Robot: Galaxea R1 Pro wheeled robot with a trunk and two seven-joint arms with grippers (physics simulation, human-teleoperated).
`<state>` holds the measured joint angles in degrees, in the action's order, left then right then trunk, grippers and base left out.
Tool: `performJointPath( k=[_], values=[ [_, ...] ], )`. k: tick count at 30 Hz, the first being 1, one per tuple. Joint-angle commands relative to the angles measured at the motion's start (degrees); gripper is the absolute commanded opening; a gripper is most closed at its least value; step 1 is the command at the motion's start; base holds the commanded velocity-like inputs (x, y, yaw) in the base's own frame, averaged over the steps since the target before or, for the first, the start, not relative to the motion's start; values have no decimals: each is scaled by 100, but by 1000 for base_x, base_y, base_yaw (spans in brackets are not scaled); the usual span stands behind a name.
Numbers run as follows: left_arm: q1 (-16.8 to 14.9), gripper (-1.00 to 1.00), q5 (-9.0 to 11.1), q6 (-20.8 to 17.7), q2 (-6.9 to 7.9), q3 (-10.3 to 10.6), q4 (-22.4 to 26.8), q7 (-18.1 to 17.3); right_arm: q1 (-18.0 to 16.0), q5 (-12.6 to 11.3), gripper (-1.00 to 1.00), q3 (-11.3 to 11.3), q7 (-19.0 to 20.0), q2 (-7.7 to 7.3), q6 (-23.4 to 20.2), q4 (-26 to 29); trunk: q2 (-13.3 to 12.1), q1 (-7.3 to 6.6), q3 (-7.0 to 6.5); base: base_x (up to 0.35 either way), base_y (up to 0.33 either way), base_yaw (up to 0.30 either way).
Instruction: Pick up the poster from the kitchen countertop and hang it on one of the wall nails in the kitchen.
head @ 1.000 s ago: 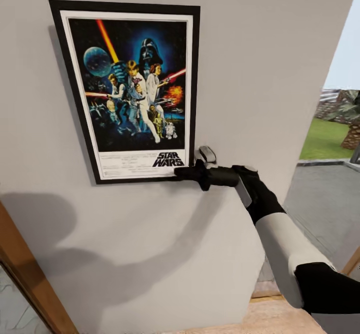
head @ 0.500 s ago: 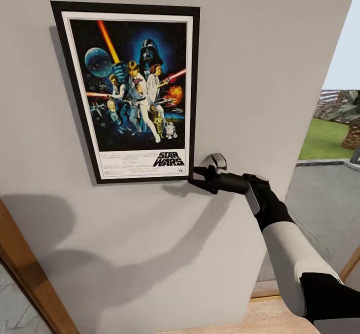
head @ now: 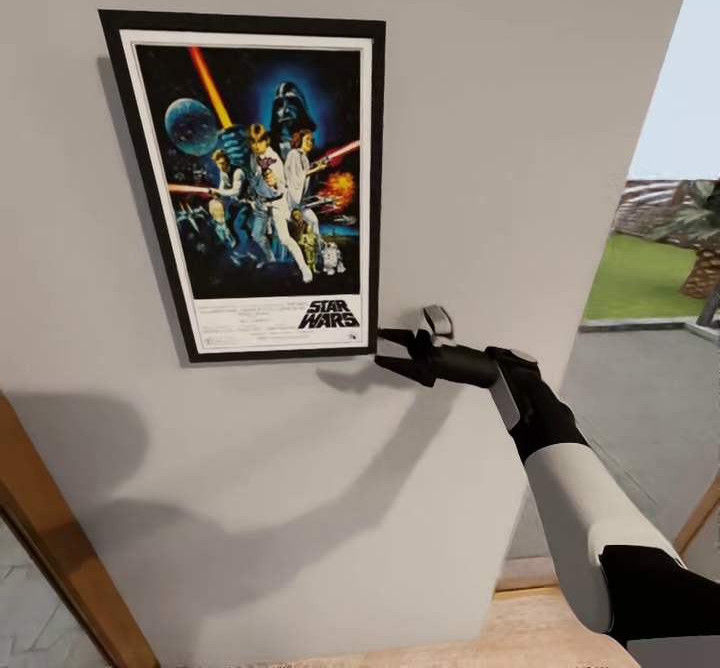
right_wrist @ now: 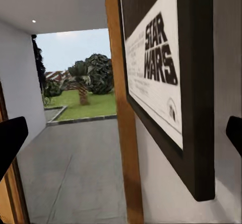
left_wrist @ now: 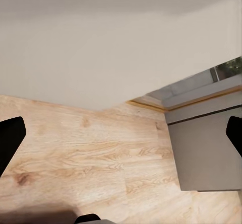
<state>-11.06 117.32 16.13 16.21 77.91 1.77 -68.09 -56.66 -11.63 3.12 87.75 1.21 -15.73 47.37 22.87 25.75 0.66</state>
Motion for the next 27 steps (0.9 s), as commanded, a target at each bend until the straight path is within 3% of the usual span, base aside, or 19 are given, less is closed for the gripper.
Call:
performJointPath(
  k=[1, 12, 24, 25, 27],
  values=[
    [-2, 100, 46, 30, 4, 49, 9, -3, -3, 29, 100, 19, -21, 3, -47, -8, 4, 3, 7, -72, -64, 0],
    [-2, 100, 46, 30, 1, 49, 14, -3, -4, 29, 100, 19, -18, 3, -53, -8, 4, 3, 7, -29, -23, 0],
    [-2, 100, 46, 30, 4, 49, 14, -3, 0, 29, 100, 13, 3, 3, -41, -10, 4, 3, 7, -178, -65, 0],
    [-2, 100, 46, 29, 4, 42, 11, -4, 564, 33, 100, 15, 19, -60, -1, 1, 4, 3, 7, -64, 0, 0],
    [-2, 100, 46, 26, 4, 38, 10, -3, 763, 36, 100, 18, 21, -94, 6, 6, 4, 3, 7, -46, 0, 0]
  ],
)
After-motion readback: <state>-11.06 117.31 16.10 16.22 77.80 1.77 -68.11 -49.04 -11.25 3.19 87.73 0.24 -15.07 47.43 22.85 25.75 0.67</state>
